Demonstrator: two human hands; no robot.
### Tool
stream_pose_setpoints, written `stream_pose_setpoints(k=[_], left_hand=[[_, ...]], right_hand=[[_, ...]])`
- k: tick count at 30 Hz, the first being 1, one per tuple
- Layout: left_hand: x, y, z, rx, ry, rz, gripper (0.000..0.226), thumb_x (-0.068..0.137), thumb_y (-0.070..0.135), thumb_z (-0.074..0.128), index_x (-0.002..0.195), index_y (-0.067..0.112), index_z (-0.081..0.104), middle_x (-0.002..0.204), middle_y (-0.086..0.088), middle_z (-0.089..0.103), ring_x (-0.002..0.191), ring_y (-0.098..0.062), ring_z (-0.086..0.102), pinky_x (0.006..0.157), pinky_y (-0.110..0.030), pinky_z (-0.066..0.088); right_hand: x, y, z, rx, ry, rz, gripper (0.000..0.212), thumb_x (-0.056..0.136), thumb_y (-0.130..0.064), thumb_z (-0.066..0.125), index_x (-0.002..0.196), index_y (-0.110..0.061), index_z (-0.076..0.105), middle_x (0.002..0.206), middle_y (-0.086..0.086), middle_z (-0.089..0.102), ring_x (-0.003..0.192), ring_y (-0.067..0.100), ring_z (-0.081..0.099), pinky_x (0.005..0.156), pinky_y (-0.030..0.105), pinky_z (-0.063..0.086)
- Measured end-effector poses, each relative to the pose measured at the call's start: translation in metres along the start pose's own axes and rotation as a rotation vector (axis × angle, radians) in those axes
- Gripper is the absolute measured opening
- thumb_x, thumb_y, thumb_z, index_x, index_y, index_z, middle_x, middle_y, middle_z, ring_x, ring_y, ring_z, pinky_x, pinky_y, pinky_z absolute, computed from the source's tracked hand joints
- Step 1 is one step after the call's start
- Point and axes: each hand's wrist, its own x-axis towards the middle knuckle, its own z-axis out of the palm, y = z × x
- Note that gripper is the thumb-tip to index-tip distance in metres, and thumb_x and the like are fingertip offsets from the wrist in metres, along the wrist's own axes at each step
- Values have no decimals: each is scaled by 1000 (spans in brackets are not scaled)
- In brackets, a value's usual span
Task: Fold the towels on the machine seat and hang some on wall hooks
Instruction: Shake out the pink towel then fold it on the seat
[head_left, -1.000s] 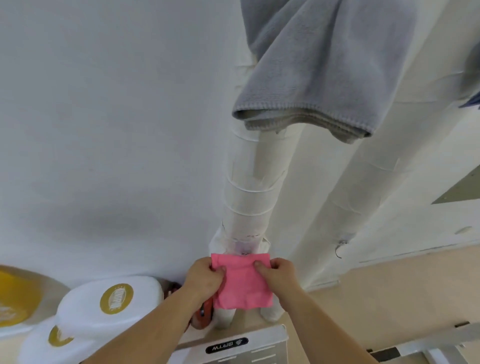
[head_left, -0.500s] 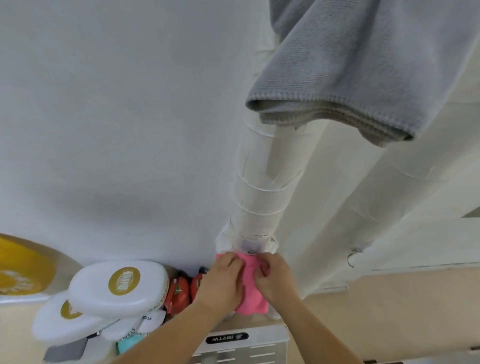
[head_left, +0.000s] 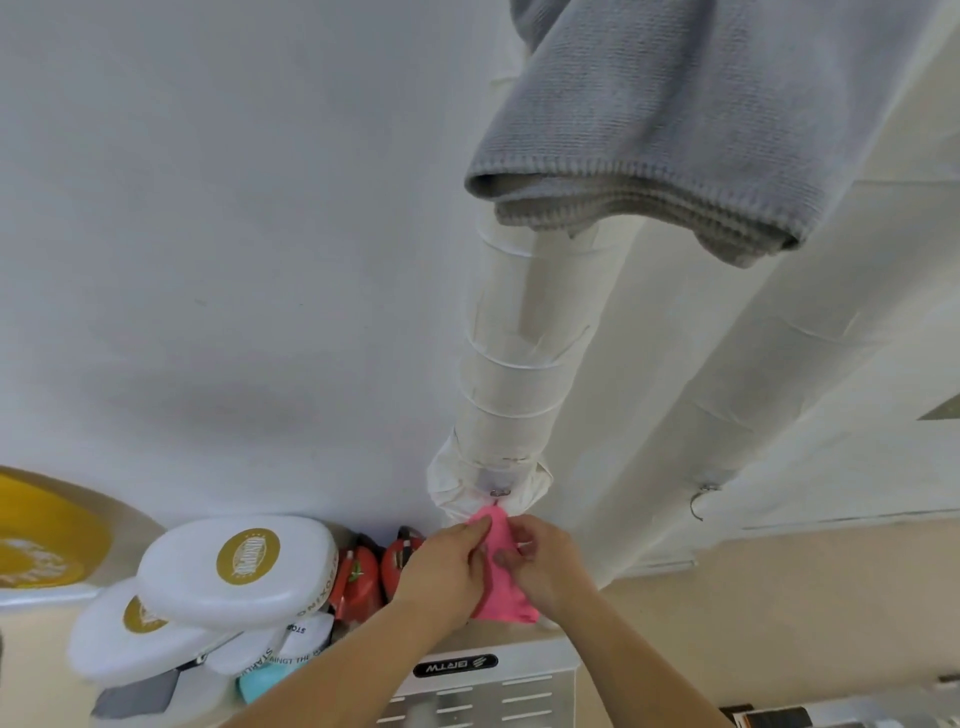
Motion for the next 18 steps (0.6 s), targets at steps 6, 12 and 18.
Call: stream_pose_setpoints(k=[6,12,18], left_hand=[[1,7,-5,-563,-95,-76,26,104,28,58,102,5,71,86,-7,69,79,-11,67,85,-23,56],[0,-7,-18,58,-21,89,33,102,25,43,127,23,65,127,6,64,115,-18,54,98,-37,50],[-4,4,-27,-59,-62,15,41,90,51,39,109,27,66,110,10,66,101,-13,61,89,-38,54]], right_hand=[[-3,-1,9,92,-20,2,14,91,-13,66,103,-18,72,97,-5,76,93,17,69,83,33,54],[-7,-7,-6,10,82,18,48,86,-24,76,132,-19,64,119,-3,65,107,15,61,93,26,45],[-12,-14,3,-246,238,-196,54,83,-38,59,137,-37,60,135,-15,63,128,12,55,111,30,42]])
